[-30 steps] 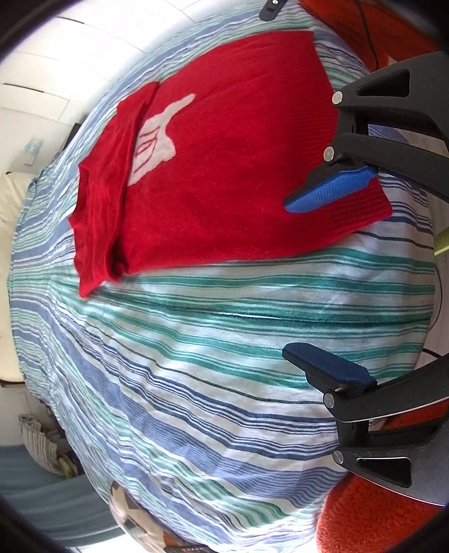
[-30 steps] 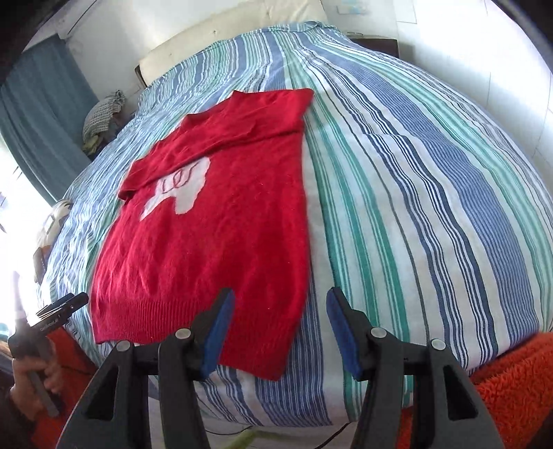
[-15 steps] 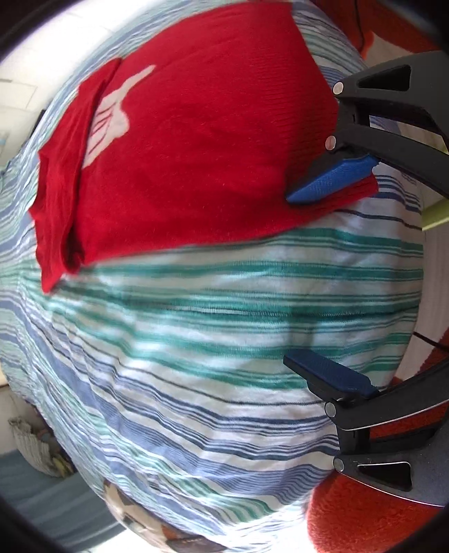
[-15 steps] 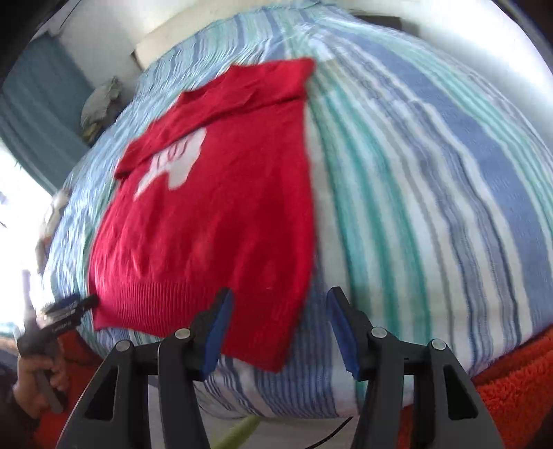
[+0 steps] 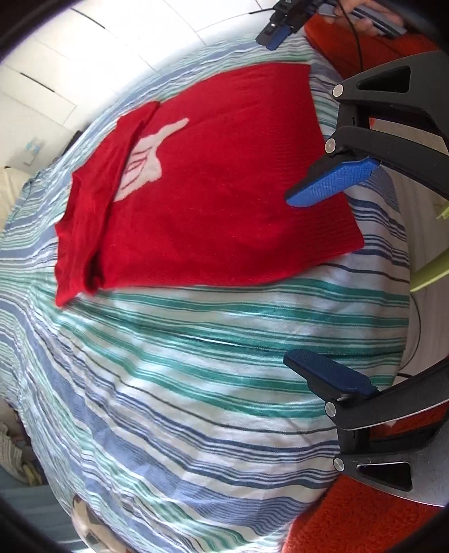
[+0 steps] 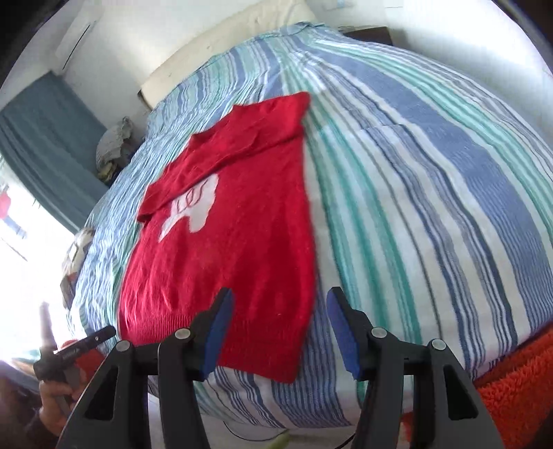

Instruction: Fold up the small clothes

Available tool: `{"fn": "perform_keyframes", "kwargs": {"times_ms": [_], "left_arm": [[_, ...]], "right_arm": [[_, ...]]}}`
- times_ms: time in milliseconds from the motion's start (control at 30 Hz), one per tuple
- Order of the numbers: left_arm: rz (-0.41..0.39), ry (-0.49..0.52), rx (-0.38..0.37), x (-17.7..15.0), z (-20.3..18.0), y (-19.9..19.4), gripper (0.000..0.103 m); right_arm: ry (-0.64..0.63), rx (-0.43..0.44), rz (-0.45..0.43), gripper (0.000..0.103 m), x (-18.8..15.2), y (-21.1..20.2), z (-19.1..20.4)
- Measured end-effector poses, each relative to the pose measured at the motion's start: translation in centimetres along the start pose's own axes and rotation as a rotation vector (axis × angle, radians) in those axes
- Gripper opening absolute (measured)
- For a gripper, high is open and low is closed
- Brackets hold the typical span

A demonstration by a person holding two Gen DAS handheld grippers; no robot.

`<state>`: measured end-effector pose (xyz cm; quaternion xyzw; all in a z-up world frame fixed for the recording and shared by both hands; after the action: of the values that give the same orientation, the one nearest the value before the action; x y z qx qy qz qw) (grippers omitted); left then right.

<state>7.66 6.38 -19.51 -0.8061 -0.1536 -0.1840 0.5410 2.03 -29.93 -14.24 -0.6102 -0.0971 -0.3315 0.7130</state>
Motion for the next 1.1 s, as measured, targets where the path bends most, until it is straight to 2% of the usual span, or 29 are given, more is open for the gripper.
{"fn": "perform_keyframes", "kwargs": {"times_ms": [200,500,633,767,867,1000,1100], "left_arm": [[0.002,-0.029,0.010,-0.1,0.9,0.0,0.086],[-0.005,-0.010,0.023,-0.1,0.8,0.0,0.086],[-0.009,-0.007,0.004,-0.1,0.4,-0.2,0.086],[0.046,0.018,-0.008,-0.8,-0.1,0.7,0.086],[0.084,0.042,-0.004,-1.4,-0.6,1.4,0.086],[0.113,0.074,-0.018,-1.7,-1.4,2.2,0.086],[0.148,0.057,-0.037,-1.9,-1.5,3.1,0.075]], "right_arm": [[0.036,0.011,0.003,0.056,0.2,0.1,-0.6],[0.060,0.018,-0.020,0.056,0.2,-0.4,-1.1],[0.082,0.025,-0.032,0.056,0.4,-0.8,-1.5],[0.101,0.044,-0.024,0.056,0.4,-1.0,-1.8],[0.124,0.063,0.031,0.059,0.1,-0.7,-2.0],[0.149,0.079,0.196,0.060,-1.5,1.4,-2.2],[0.148,0.119,0.266,0.060,-2.3,2.9,-1.7]]}}
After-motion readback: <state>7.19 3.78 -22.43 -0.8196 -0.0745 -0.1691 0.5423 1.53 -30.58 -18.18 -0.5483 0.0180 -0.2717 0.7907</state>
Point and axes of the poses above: each gripper's, at about its wrist camera, not at the fingertips, and y roughly the way its jaws point, z to its left, x to its top, the point moved 4 cm from there along y, roughly the way its jaws point, and after that the axes turned 7 degrees about -x, right-handed, at the moved point
